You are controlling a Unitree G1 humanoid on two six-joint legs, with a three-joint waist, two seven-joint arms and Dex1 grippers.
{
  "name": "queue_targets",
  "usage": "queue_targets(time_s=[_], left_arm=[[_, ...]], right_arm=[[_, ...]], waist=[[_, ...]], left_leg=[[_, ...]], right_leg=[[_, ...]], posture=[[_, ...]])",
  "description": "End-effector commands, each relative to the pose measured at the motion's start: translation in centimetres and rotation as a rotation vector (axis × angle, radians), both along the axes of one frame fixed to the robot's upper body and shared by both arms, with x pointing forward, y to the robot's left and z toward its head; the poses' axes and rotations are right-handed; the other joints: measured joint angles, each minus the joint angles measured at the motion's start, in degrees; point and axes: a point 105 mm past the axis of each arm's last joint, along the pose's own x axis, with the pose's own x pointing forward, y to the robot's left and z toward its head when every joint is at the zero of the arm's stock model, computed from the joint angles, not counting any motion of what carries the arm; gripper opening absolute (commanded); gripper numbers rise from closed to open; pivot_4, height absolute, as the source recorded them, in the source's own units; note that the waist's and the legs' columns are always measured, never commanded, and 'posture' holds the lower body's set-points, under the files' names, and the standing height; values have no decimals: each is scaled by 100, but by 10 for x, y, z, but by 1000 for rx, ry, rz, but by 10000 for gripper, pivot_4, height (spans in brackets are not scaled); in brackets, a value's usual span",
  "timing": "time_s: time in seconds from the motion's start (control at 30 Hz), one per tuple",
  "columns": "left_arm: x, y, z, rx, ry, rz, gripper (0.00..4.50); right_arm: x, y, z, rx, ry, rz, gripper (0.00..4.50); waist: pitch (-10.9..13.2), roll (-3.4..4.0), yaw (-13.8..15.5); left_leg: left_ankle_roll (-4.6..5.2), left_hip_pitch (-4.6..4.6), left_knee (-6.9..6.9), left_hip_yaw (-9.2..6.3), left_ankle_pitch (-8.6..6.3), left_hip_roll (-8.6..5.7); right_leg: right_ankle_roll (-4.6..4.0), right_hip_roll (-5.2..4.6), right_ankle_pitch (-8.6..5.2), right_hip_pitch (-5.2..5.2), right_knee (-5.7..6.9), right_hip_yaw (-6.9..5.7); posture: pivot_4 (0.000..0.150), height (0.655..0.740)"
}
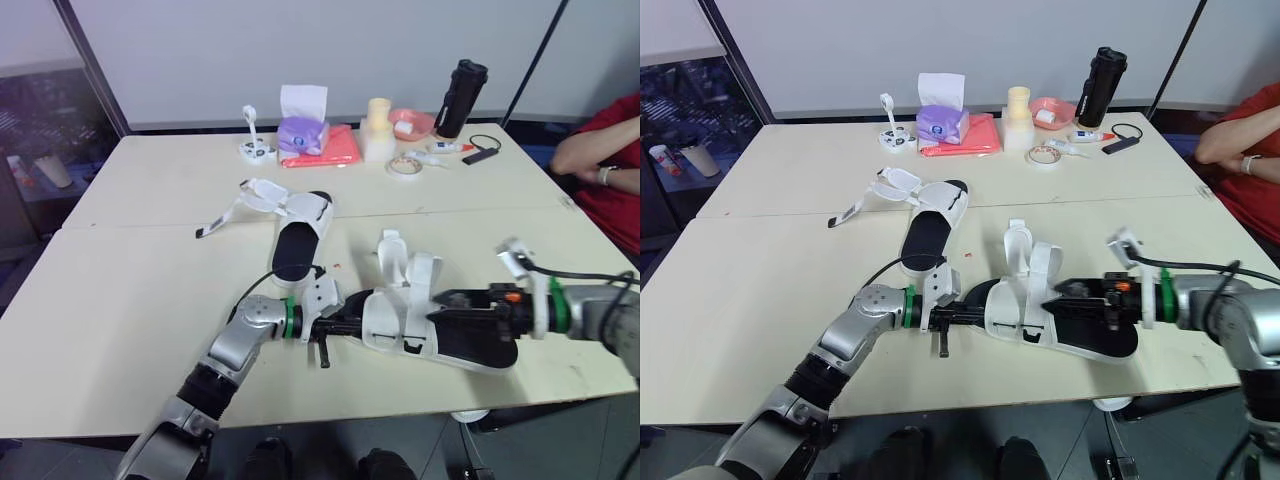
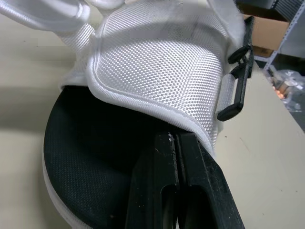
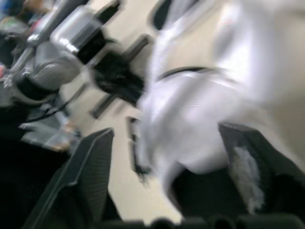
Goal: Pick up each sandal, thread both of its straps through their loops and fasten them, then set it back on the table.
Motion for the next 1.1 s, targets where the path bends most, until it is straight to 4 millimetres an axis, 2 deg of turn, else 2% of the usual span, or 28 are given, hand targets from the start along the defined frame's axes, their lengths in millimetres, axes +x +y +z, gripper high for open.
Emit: queue_targets(time_s=[0.03,0.2,0.3,0.47,0.63,1.1], left_arm=[[-19,0,-20,60,100,-70,0],[-22,-4,-20,64,108,-97,0],[-21,-5,-20,67,102,-101,0],[-17,-7,-22,73,85,-96,0],[-14,-5,-22,70,78,-79,0],[-13,-4,-23,60,80,-53,0]], right_arm=[[-18,-8,16,25,-28,-44,38470],[-50,3,6,25,43,-12,38470],[-60,14,-2,45,73,7,38470],[-59,22,-26,25,102,-19,38470],[-55,25,-35,33,113,-29,38470],[-36,42,-40,140,97,-56,38470]], waist=[[-2,3,-8],[-2,4,-12],[0,-2,-6],[0,-3,2],[0,-2,5],[-1,-2,-9]], left_leg=[[1,0,-5,2,0,0],[1,2,-16,3,0,1],[1,2,-12,2,0,1],[1,2,-5,4,0,-1],[1,2,-4,3,0,-1],[1,3,0,1,0,-2]], right_leg=[[0,0,0,-3,-1,1],[1,4,-1,-7,0,1],[1,4,-1,-2,-1,1],[1,2,-1,1,-2,1],[1,0,-1,2,-2,1],[1,0,0,4,0,0]], posture=[[1500,7400],[1500,7400],[1500,7400],[1500,7400],[1500,7400],[1500,7400]])
